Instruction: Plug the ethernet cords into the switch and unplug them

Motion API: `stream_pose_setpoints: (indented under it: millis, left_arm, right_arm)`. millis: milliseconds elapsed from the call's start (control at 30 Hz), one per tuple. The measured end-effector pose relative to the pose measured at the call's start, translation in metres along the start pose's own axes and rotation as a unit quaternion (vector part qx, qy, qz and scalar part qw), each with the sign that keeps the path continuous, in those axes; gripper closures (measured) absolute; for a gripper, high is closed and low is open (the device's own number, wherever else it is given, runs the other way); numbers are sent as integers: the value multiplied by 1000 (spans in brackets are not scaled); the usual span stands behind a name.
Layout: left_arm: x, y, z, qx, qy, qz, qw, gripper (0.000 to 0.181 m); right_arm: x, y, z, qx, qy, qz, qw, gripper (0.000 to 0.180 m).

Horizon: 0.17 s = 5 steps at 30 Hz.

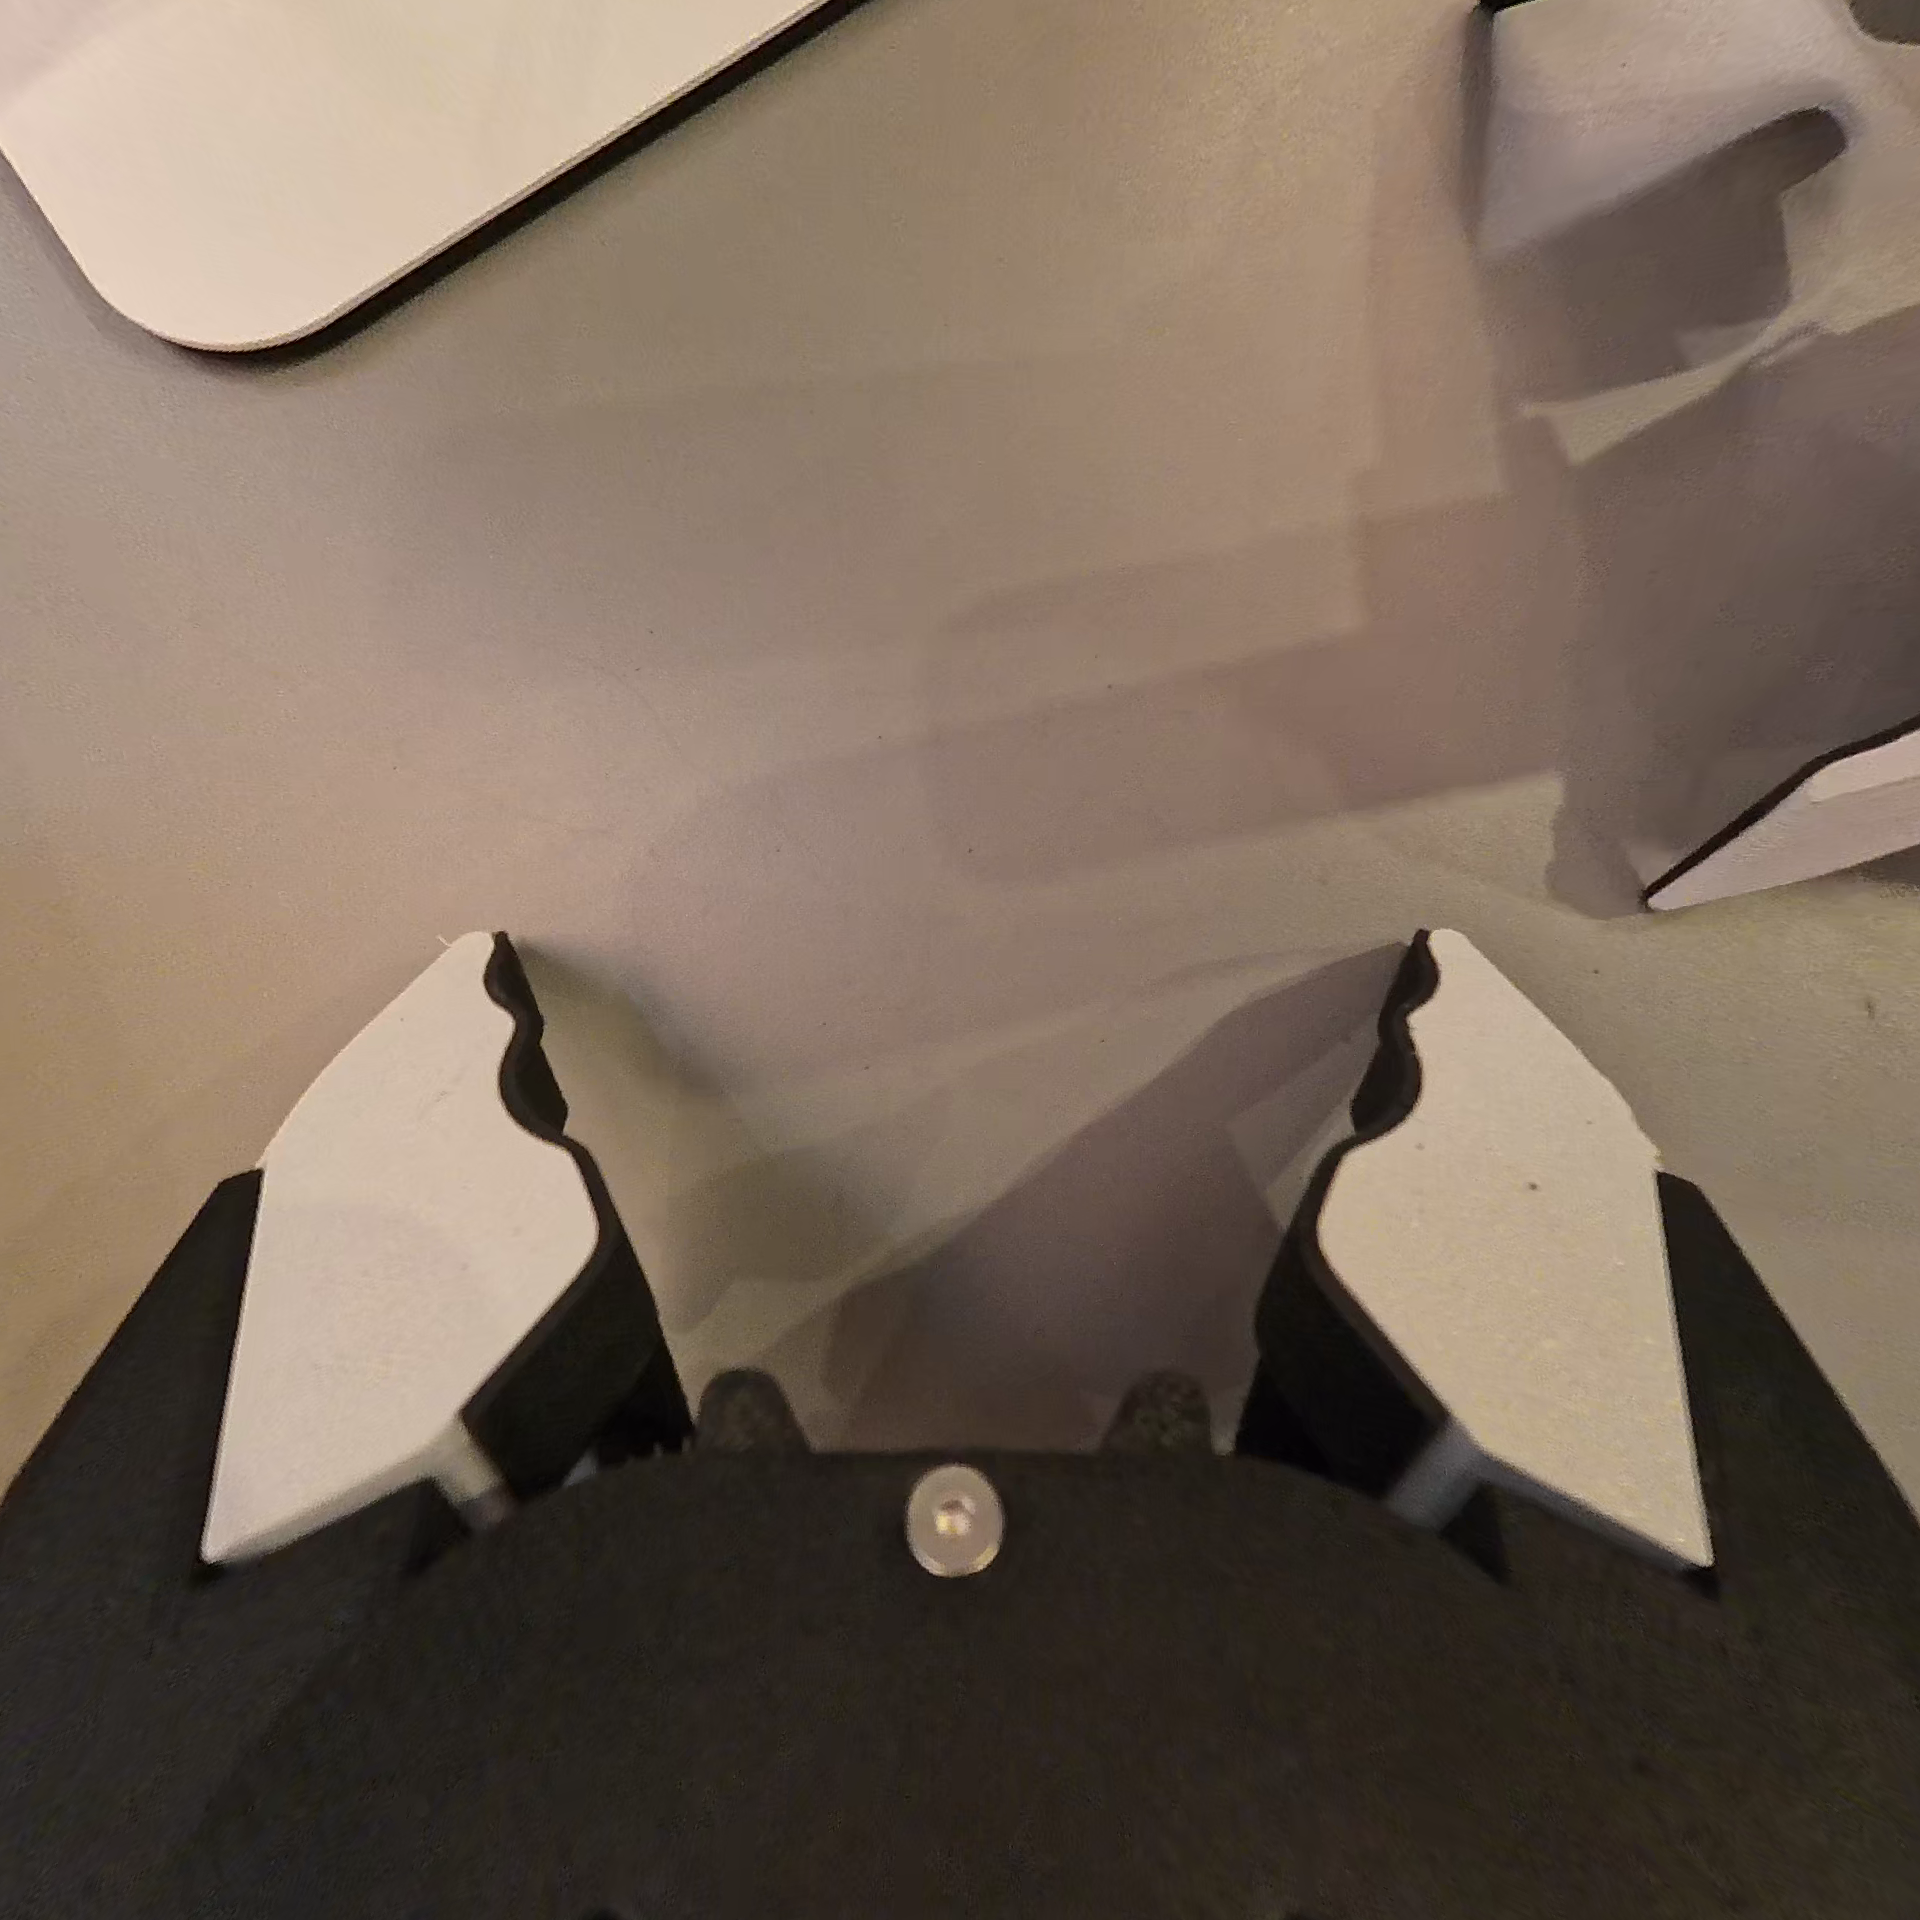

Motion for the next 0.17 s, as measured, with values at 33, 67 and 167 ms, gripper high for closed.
stream_pose_setpoints:
  millis: [33, 67, 167]
  left_arm:
    - [0, 0, 0, 0, 0, 0, 1000, 35]
    - [0, 0, 0, 0, 0, 0, 1000, 35]
    - [0, 0, 0, 0, 0, 0, 1000, 35]
  right_arm:
    - [0, 0, 0, 0, 1, 0, 1000, 20]
    - [0, 0, -1, 1, 1, -2, 1000, 20]
    - [1, 0, -2, 1, 3, -5, 1000, 20]
Point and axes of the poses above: each gripper's, where its closed fingertips meet, x back along the fingers, y out of its underside, z = x × y across the jaws, the point moved 8 cm from there along x, back along the fingers, and after that the axes turned 2 degrees about y, right-handed, at the moved point
